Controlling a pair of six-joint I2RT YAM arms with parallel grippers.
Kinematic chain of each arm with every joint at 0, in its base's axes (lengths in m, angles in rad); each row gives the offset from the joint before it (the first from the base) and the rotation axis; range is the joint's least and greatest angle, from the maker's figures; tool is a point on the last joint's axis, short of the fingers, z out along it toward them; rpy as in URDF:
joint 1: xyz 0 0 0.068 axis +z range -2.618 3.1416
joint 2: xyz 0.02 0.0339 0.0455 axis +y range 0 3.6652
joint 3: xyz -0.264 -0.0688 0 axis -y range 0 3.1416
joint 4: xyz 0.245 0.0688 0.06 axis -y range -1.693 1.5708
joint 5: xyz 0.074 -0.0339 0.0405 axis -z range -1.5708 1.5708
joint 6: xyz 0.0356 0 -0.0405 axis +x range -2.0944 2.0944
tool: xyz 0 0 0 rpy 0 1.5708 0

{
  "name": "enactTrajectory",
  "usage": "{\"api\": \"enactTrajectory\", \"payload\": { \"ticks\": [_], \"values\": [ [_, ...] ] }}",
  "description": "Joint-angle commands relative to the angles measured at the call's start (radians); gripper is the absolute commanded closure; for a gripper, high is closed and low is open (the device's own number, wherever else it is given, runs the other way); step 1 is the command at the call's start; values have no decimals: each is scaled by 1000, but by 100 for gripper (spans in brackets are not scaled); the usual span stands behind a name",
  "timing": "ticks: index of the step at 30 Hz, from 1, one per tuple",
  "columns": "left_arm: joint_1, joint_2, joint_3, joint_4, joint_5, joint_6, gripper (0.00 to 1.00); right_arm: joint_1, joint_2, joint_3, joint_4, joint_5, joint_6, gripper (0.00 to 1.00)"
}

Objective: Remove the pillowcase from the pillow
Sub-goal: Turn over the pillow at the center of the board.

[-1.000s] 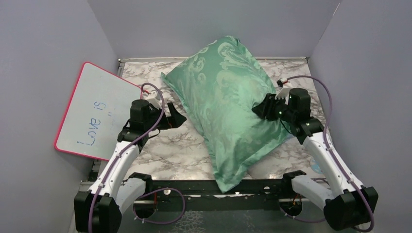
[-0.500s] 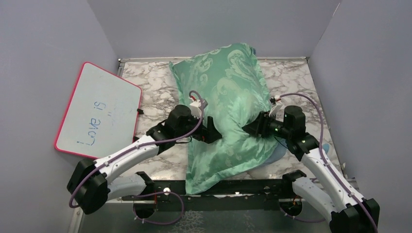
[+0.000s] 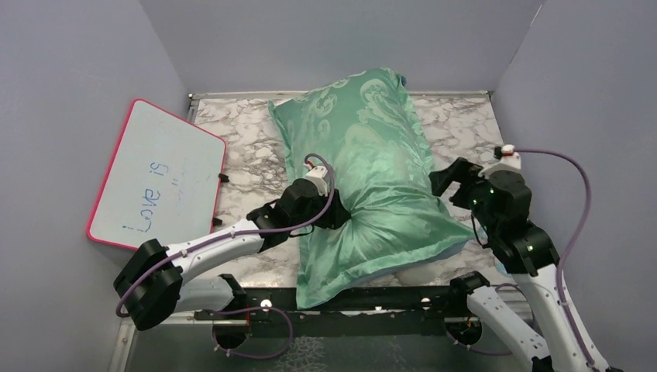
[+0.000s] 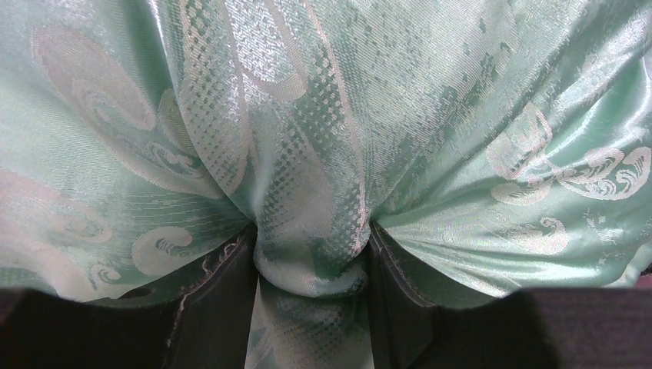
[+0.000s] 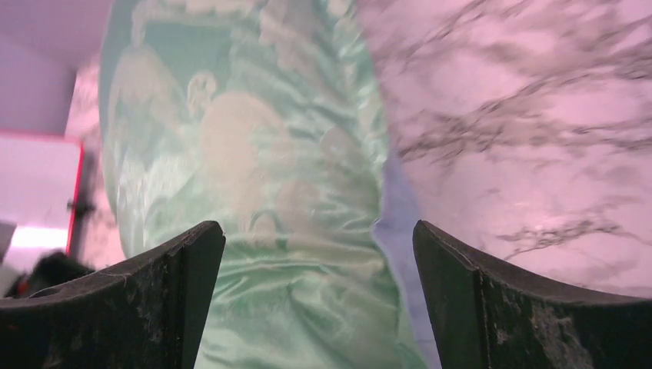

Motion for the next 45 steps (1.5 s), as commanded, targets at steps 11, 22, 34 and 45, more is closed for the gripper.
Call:
{"api": "enactTrajectory", "payload": {
  "ticks": [11, 22, 34, 45],
  "values": [
    [-1, 63, -111, -208, -45, 14, 49, -10, 205, -69, 43, 42, -14, 0],
    [-1, 29, -124, -234, -45, 7, 49, -133, 389, -74, 247, -368, -24, 0],
    [-1, 17, -145, -231, -24, 12, 49, -386, 387, -104, 296, -554, -14, 0],
    [0, -31, -130, -234, -87, 13, 49, -409, 492, -292, 624, -1159, 96, 25]
  ]
}}
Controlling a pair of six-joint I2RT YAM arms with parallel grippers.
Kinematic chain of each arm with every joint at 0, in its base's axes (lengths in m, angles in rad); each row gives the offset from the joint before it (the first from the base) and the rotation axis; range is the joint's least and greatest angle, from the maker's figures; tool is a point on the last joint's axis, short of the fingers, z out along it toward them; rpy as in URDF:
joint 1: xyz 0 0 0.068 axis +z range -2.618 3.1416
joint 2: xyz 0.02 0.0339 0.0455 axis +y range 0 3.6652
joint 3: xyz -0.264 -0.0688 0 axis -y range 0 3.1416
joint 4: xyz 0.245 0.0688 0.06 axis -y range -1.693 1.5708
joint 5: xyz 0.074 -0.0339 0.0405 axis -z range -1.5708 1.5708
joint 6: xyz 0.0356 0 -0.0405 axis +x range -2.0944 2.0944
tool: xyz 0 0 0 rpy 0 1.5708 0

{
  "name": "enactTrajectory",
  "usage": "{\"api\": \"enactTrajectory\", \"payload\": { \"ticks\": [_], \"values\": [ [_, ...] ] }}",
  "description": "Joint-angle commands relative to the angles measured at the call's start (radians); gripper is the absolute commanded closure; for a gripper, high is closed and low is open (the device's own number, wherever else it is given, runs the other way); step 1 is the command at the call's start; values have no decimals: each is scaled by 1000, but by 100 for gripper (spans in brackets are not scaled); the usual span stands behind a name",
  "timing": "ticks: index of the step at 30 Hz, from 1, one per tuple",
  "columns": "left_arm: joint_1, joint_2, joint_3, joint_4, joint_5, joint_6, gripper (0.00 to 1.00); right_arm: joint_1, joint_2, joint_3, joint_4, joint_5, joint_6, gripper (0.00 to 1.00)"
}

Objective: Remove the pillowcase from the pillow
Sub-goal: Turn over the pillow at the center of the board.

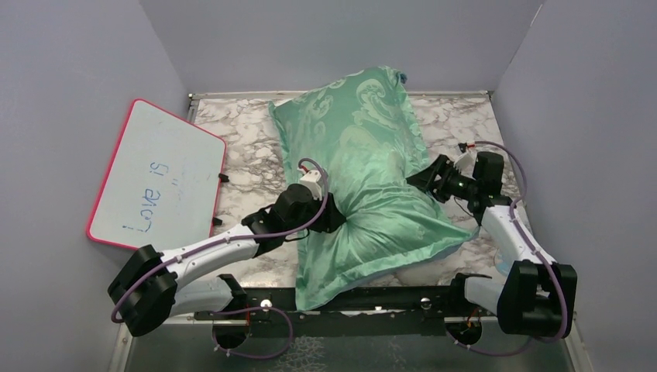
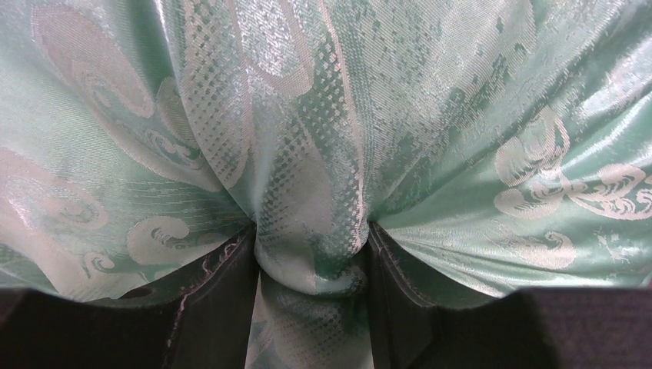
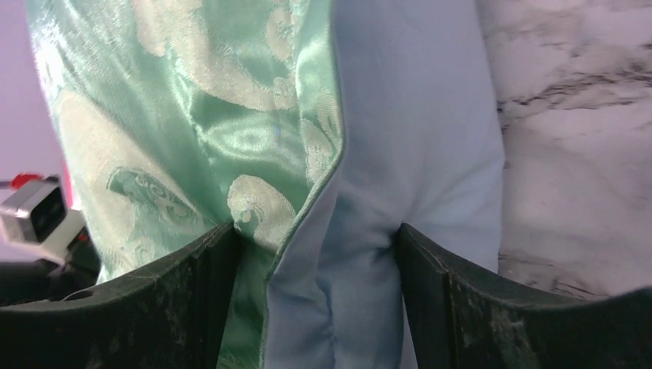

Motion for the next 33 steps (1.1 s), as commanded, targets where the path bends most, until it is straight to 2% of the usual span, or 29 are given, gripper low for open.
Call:
{"api": "enactTrajectory", "payload": {
  "ticks": [1, 2, 5, 6, 7, 11, 14, 16, 20, 26, 28, 30, 33],
  "values": [
    [0, 9, -52, -260, -91, 32, 49, 10, -16, -34, 93, -287, 23, 31],
    [0, -7, -43, -260, -100, 34, 49, 10, -28, -22, 72, -281, 14, 37],
    [0, -35, -15, -270, -120, 39, 46, 11, -63, 21, 43, -280, 17, 63],
    [-1, -47, -3, -275, -132, 42, 43, 10, -74, 43, 22, -263, 22, 78],
    [0, -55, 10, -282, -145, 45, 39, 10, -85, 74, -3, -229, 24, 87],
    [1, -82, 70, -333, -220, 61, 19, 10, -100, 219, -107, -89, 5, 97],
    [3, -105, 119, -388, -278, 70, 8, 10, -82, 340, -169, -1, -20, 99],
    [5, -128, 140, -418, -311, 71, 4, 10, -56, 411, -188, 19, -36, 99],
    [28, -191, 163, -468, -358, 64, 1, 11, 12, 598, -237, 43, -68, 99],
    [121, -240, 154, -483, -319, 63, 1, 36, 136, 928, -326, 22, -136, 99],
    [162, -234, 150, -486, -292, 58, 1, 118, 181, 1039, -406, 89, -209, 99],
    [206, -227, 148, -487, -260, 53, 1, 278, 230, 1122, -521, 215, -299, 99],
    [256, -234, 152, -500, -262, 27, 1, 496, 281, 1092, -585, 361, -360, 99]
  ]
}}
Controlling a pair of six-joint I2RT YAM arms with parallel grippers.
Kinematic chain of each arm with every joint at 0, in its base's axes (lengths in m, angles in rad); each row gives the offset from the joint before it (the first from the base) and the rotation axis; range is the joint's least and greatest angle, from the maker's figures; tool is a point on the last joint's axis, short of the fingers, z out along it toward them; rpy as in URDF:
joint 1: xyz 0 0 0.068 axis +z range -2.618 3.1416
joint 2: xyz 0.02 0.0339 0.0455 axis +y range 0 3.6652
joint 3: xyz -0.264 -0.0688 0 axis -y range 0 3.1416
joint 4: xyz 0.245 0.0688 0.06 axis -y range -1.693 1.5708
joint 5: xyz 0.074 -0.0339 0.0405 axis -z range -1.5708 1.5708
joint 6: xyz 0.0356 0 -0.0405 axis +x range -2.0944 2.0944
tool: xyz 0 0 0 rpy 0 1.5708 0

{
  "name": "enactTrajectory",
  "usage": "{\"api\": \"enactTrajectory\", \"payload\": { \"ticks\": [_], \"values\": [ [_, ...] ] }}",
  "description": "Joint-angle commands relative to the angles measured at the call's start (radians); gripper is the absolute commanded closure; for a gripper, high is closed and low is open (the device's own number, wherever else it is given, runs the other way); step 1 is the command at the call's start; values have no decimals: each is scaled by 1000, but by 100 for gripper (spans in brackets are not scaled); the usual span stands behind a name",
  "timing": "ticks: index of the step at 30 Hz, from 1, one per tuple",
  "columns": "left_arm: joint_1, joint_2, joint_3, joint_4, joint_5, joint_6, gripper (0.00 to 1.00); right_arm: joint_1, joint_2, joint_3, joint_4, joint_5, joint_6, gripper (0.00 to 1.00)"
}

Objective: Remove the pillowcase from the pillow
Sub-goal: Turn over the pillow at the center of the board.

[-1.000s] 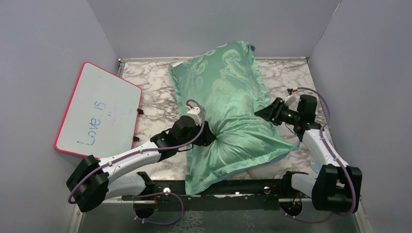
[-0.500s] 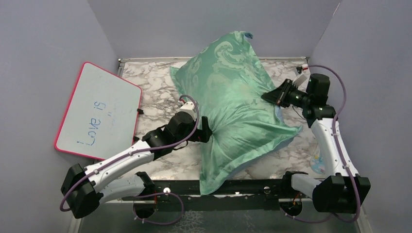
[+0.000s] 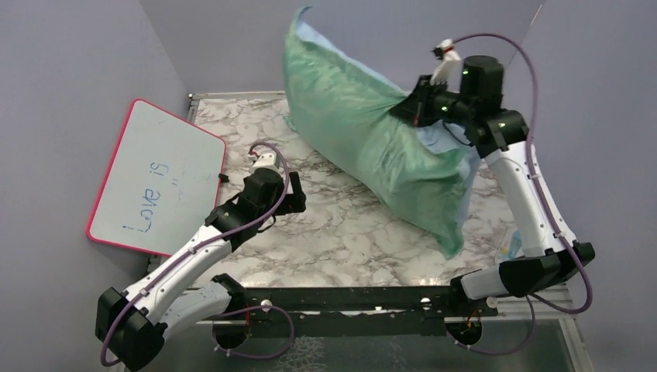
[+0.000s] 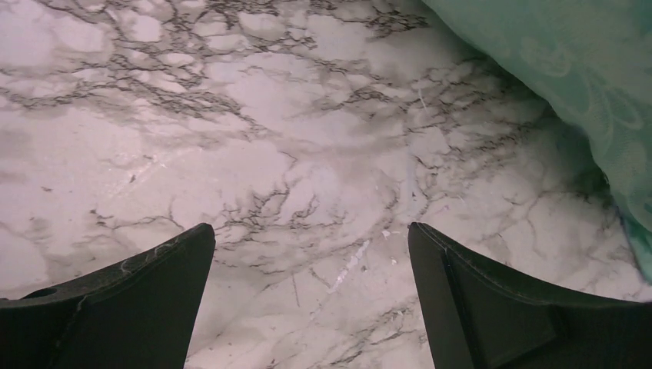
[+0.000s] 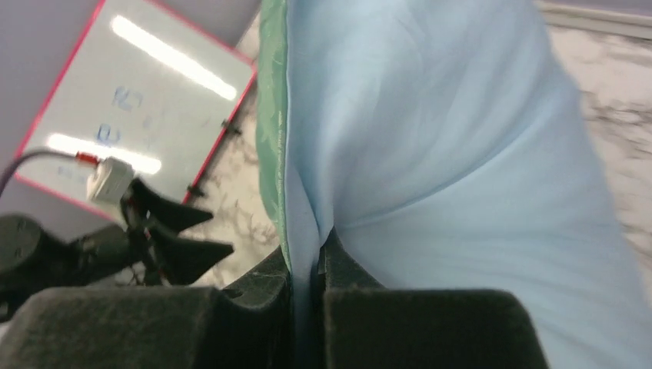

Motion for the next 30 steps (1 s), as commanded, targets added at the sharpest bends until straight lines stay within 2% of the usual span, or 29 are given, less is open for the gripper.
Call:
{"api": "enactTrajectory", "payload": {
  "ticks": [1, 5, 7, 10, 14, 18, 22, 24, 25, 29, 30],
  "values": [
    [72, -17, 8, -38, 15, -27, 1, 278, 31, -15, -49, 145, -104, 100],
    [95, -91, 16, -71, -9, -44, 1, 375, 9, -314, 57, 147, -36, 99],
    [98, -130, 29, -90, -16, -45, 1, 408, 9, -411, 103, 147, 14, 100],
    [99, -186, 54, -107, -25, -42, 1, 425, 16, -483, 159, 107, 75, 99],
    [99, -247, 75, -110, -23, -53, 1, 440, 19, -496, 198, 73, 100, 98],
    [99, -259, 65, -112, 18, -40, 1, 464, -18, -500, 238, -20, 104, 83],
    [99, -227, 39, -115, 67, -44, 1, 472, -123, -504, 266, -47, 120, 57],
    [99, -207, 32, -113, 87, -45, 1, 473, -191, -490, 244, 23, 115, 41],
    [99, -195, 30, -112, 95, -40, 1, 472, -226, -481, 232, 76, 112, 37],
    [99, -158, 24, -112, 104, -27, 6, 472, -335, -445, 146, 390, 94, 32],
    [99, -156, 22, -113, 105, -28, 8, 472, -357, -446, 124, 505, 97, 27]
  ]
}}
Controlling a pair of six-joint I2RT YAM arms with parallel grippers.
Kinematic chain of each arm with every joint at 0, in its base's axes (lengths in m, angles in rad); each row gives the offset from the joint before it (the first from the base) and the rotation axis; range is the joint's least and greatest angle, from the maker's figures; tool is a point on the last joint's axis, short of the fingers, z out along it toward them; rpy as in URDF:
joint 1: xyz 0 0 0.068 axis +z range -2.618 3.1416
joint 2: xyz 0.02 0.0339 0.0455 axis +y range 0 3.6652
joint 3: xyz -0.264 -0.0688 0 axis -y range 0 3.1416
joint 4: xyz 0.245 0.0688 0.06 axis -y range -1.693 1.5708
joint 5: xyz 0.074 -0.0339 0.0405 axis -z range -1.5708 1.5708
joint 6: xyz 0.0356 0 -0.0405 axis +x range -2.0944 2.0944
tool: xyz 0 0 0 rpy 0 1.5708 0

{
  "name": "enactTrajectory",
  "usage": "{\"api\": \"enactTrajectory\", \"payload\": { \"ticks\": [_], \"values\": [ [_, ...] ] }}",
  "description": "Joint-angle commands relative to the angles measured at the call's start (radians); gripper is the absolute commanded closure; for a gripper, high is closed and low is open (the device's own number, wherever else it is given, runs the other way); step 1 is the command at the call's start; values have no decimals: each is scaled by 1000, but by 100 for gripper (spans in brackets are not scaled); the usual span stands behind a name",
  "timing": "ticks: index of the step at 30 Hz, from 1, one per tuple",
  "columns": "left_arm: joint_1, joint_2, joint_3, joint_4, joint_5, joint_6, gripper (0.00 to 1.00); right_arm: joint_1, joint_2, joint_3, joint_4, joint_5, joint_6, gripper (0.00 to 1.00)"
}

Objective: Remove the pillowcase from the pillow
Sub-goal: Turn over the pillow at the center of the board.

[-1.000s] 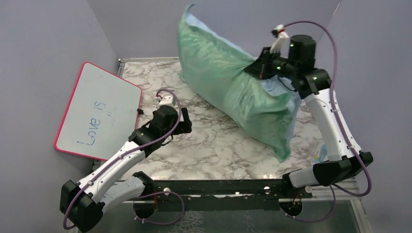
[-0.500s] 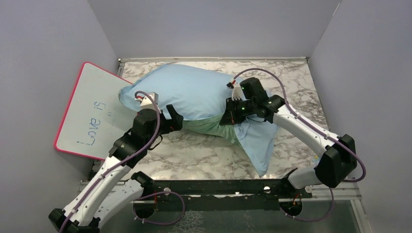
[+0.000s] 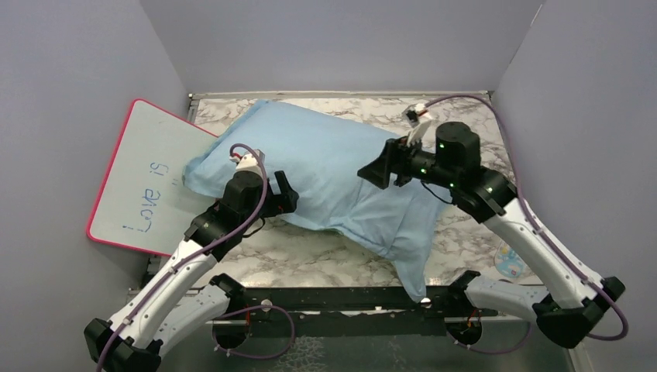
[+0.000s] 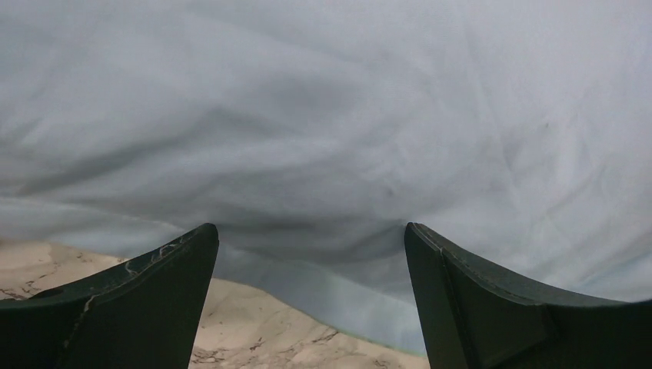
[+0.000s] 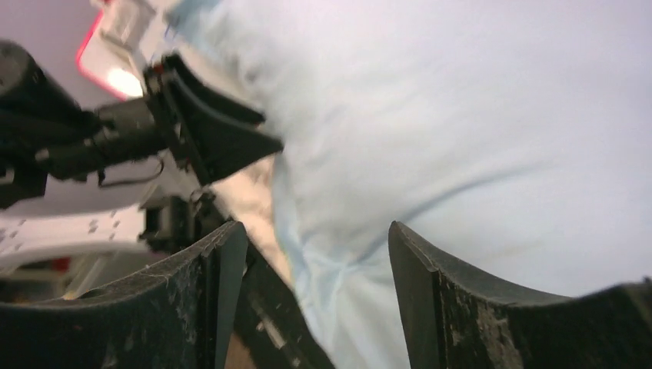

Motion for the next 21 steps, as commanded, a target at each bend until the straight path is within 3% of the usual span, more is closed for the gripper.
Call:
{"api": "enactTrajectory", "payload": {
  "ticks": [1, 4, 7, 9, 16, 21],
  "values": [
    [6, 15, -13, -9, 46, 7, 10, 1, -104, 25, -67, 481, -1, 24],
    [6, 6, -8, -9, 59, 10, 12, 1, -156, -34, -108, 791, 50, 20],
    [6, -6, 8, -11, 83, 28, 10, 2, -176, -123, -134, 916, 118, 14],
    [6, -11, 15, -13, 99, 42, 6, 1, -175, -190, -120, 849, 156, 14],
    [6, 31, 38, -22, 170, 91, 3, 2, -32, -507, 65, 300, 318, 14],
    [6, 90, 10, -40, 119, 81, 1, 2, -11, -615, 90, 244, 386, 21]
  ]
}}
